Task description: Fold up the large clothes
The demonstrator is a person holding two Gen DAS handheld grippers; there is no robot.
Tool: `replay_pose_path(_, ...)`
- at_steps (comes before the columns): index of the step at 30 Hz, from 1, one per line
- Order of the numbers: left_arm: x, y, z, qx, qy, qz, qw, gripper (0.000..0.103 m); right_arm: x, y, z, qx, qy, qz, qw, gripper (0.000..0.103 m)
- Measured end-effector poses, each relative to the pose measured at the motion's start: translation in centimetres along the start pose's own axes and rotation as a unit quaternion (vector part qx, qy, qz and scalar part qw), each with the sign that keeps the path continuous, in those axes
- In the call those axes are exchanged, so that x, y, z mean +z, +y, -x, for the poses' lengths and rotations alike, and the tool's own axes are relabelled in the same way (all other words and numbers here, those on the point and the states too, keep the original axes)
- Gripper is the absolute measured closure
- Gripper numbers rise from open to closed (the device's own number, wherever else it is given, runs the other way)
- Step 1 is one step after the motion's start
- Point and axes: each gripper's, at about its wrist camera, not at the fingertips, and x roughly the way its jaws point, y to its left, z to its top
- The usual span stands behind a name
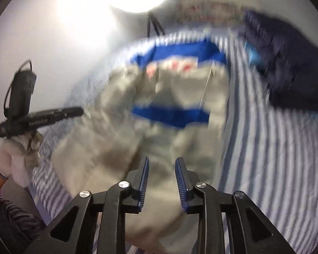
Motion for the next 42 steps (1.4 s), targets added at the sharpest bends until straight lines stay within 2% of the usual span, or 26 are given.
replay_pose_path(2, 0.4, 1.0, 0.2, 0.0, -0.003, 0.023, 0.9997, 0.09, 0.8, -0.3, 0.0, -0.011, -0.017, 0.0, 1.0, 0.064)
replay_pose_path(7, 2.5, 2.5, 0.4, 0.004, -0.021, 0.047, 0.9987, 0.09, 2.8, -1.3, -1.4, -0.027, 0.002, 0.004, 1.0, 0.065)
replay_pose_path(11, 5.1, 3.4, -0.7, 0.001, -0.02, 0.048, 0.9987, 0.09, 5.5, -2.5, -1.5, -0.023, -0.006, -0.001, 1.0, 0.067)
replay_pose_path(13, 6.2, 3.6, -2.0, 0.006, -0.016, 0.038, 0.9991, 0.09, 7.2, -3.6, -2.4, -0.027, -0.003, 0.0, 1.0, 0.068)
replay_pose_path(17, 8.7, 4.1, -6.5, -0.002, 0.021, 0.017, 0.9996, 0.09, 9.2, -6.2, -5.9, -0.016, 0.02, -0.021, 0.999, 0.071)
replay_pose_path(19, 9.7, 4.1, -9.0, 0.007, 0.037, 0.007, 0.9993, 0.09, 9.6, -7.3, -8.0, -0.016, 0.033, -0.03, 0.999, 0.072)
replay_pose_path(24, 10.7, 3.6, -14.6, 0.027, 0.067, -0.037, 0.9967, 0.09, 10.8, -8.8, -13.2, -0.015, 0.064, -0.024, 0.998, 0.072)
replay_pose_path(26, 10.7, 3.7, -16.1, 0.031, 0.069, -0.035, 0.9965, 0.09, 11.3, -9.0, -15.3, -0.02, 0.078, -0.014, 0.997, 0.072)
replay_pose_path(29, 10.8, 4.3, -16.7, 0.02, 0.056, -0.021, 0.998, 0.09, 11.7, -9.3, -17.6, -0.026, 0.085, -0.009, 0.996, 0.073)
replay_pose_path(33, 11.8, 5.1, -15.7, -0.012, 0.065, -0.01, 0.9977, 0.09, 12.2, -9.4, -16.9, -0.015, 0.108, 0.01, 0.994, 0.074)
replay_pose_path(34, 12.4, 5.5, -15.0, -0.022, 0.058, -0.003, 0.9981, 0.09, 12.7, -9.7, -16.1, 0.001, 0.109, 0.004, 0.994, 0.075)
replay_pose_path(35, 13.1, 5.9, -14.4, -0.029, 0.048, 0.004, 0.9984, 0.087, 13.2, -10.1, -15.4, 0.013, 0.101, 0.0, 0.995, 0.075)
replay_pose_path(36, 13.8, 6.3, -13.9, -0.031, 0.038, 0.012, 0.9987, 0.075, 14.0, -10.6, -14.4, 0.02, 0.085, -0.005, 0.996, 0.075)
replay_pose_path(38, 15.8, 7.6, -13.0, -0.026, 0.016, 0.031, 0.999, 0.058, 15.6, -11.6, -13.3, 0.023, 0.06, -0.02, 0.998, 0.073)
replay_pose_path(40, 18.3, 8.8, -12.9, -0.015, 0.0, 0.045, 0.9989, 0.055, 17.6, -12.6, -13.1, 0.014, 0.042, -0.034, 0.998, 0.067)
replay_pose_path(42, 20.2, 9.4, -13.5, -0.009, 0.0, 0.047, 0.9989, 0.048, 19.6, -12.8, -13.7, -0.002, 0.031, -0.035, 0.999, 0.06)
